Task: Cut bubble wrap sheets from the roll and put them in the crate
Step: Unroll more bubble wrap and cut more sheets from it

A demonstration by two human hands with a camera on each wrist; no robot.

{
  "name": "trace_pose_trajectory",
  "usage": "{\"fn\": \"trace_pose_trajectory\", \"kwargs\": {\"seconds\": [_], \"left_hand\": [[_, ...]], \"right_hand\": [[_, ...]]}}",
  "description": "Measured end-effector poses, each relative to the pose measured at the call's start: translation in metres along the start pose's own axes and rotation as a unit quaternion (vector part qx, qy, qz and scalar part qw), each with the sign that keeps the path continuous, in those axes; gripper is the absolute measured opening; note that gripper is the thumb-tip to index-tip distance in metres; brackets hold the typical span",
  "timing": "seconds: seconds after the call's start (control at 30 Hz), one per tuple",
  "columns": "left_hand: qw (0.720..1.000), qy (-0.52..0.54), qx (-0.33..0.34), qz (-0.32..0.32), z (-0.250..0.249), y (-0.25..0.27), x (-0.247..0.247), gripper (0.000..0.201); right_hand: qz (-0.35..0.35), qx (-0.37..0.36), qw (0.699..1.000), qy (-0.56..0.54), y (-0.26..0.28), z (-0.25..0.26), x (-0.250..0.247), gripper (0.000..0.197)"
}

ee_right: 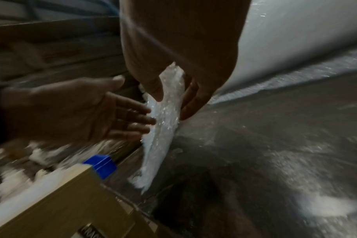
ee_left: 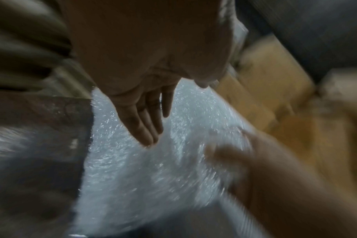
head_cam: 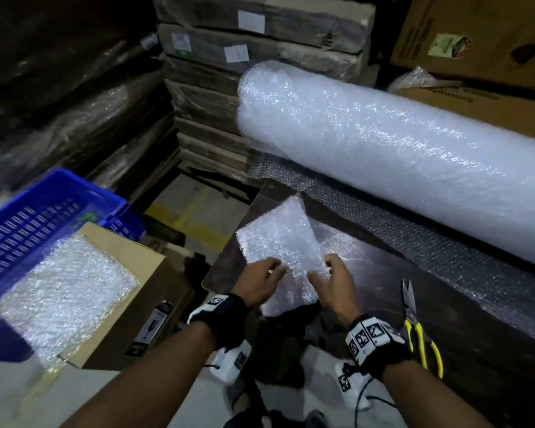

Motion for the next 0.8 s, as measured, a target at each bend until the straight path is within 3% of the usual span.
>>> {"fn": "trace_pose_trajectory", "kwargs": {"seconds": [0.03,0.1,0.17,0.27,0.33,0.4,0.47,0.57,0.63,0.7,0.8], "left_hand": [[0.992,0.12,-0.039,-0.021,-0.006,-0.001,-0.007,0.037],[0.937,0.327,-0.124,-0.022,-0.016,-0.004,-0.016,0.048],[0.917,0.368,-0.149,-0.023,-0.019,-0.007,-0.027,0.062],[0.941,0.32,-0.11,-0.027,-0.016,-0.008,-0.042,0.086],[0.944,0.316,-0.085,-0.039,-0.014,-0.004,-0.048,0.073],[0.931,0.351,-0.079,-0.051,-0.015,-0.001,-0.046,0.044],[0.917,0.387,-0.084,-0.043,-0.017,0.002,-0.043,0.031],[0.91,0.409,-0.066,0.001,-0.025,0.008,-0.038,0.052],[0.923,0.381,-0.045,0.016,-0.033,0.013,-0.038,0.05],[0.939,0.342,-0.016,0.026,-0.04,0.015,-0.036,0.04],[0.947,0.316,-0.005,0.061,-0.047,0.018,-0.031,0.054]], "right_hand": [[-0.002,-0.058,0.998,0.0,0.005,0.012,-0.001,0.026],[0.03,-0.145,0.989,0.012,0.014,0.027,0.004,0.04],[0.076,-0.207,0.975,0.014,0.021,0.04,0.01,0.044],[0.122,-0.259,0.958,-0.008,0.028,0.056,0.011,0.043],[0.136,-0.225,0.963,-0.051,0.026,0.061,0.009,0.04],[0.134,-0.16,0.974,-0.091,0.023,0.065,0.003,0.03],[0.113,-0.109,0.984,-0.083,0.017,0.067,-0.001,0.018],[0.097,-0.071,0.99,-0.077,0.006,0.069,-0.004,0.032],[0.091,-0.05,0.99,-0.096,0.0,0.074,-0.006,0.045],[0.084,-0.027,0.987,-0.133,-0.007,0.079,-0.009,0.04],[0.084,0.017,0.975,-0.205,-0.019,0.079,-0.008,0.031]]}}
Point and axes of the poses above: each hand's wrist, its own y-axis away from the middle knuckle, its own x-axis out of the palm, z = x × y, the point moved 4 cm from there along -y, towards the middle knuckle, and after that the axes turned 8 degrees about y, right-handed, at the moved point
